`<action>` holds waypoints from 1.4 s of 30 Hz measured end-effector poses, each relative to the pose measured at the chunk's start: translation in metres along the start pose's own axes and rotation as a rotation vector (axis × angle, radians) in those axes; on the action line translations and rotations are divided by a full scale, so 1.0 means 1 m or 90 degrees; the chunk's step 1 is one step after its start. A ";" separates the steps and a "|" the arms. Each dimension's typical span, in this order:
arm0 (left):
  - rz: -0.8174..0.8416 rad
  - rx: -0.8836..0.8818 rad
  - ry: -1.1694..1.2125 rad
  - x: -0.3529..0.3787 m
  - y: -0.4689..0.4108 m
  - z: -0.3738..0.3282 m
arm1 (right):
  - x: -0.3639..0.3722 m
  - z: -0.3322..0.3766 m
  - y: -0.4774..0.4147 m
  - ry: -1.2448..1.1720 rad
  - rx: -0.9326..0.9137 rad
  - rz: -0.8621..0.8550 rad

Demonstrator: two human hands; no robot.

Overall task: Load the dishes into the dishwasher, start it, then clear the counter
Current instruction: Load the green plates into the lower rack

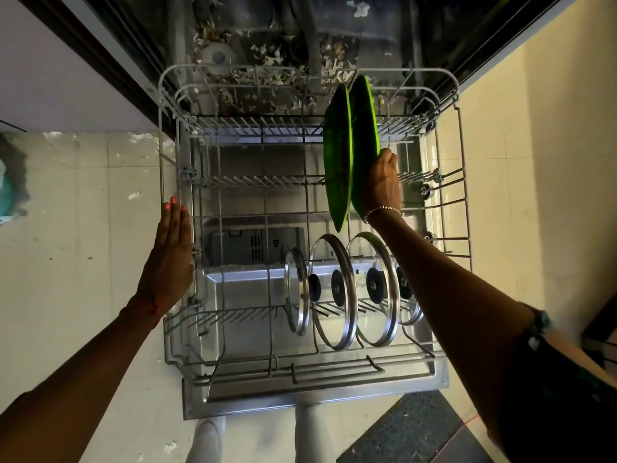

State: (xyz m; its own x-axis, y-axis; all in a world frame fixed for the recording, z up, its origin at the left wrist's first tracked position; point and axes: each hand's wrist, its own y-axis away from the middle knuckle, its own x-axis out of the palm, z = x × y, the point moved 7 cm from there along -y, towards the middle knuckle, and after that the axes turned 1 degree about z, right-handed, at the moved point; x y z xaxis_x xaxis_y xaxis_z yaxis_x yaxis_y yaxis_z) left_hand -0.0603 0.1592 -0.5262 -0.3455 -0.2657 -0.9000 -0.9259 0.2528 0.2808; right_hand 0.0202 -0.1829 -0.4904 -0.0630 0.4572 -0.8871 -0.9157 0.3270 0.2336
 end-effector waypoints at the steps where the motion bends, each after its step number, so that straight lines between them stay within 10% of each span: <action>1: 0.003 -0.005 0.000 0.000 0.000 0.000 | 0.001 -0.001 -0.001 -0.010 0.007 0.003; 18: 0.126 -0.005 0.073 -0.049 -0.002 -0.012 | -0.047 0.024 0.029 -0.183 0.117 0.002; 27: 0.013 0.055 0.084 -0.195 0.023 -0.010 | -0.099 0.147 0.115 -0.097 -0.028 0.032; 42: -0.315 -0.018 -0.019 -0.586 0.226 0.005 | -0.303 0.504 0.303 0.046 -0.596 0.118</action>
State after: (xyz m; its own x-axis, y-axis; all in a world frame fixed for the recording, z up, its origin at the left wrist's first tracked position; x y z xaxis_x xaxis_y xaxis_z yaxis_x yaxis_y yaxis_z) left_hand -0.0661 0.3765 0.0635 0.1408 -0.3204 -0.9368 -0.9816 0.0779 -0.1742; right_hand -0.0382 0.1944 0.0495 -0.2339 0.3733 -0.8977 -0.8324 -0.5539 -0.0134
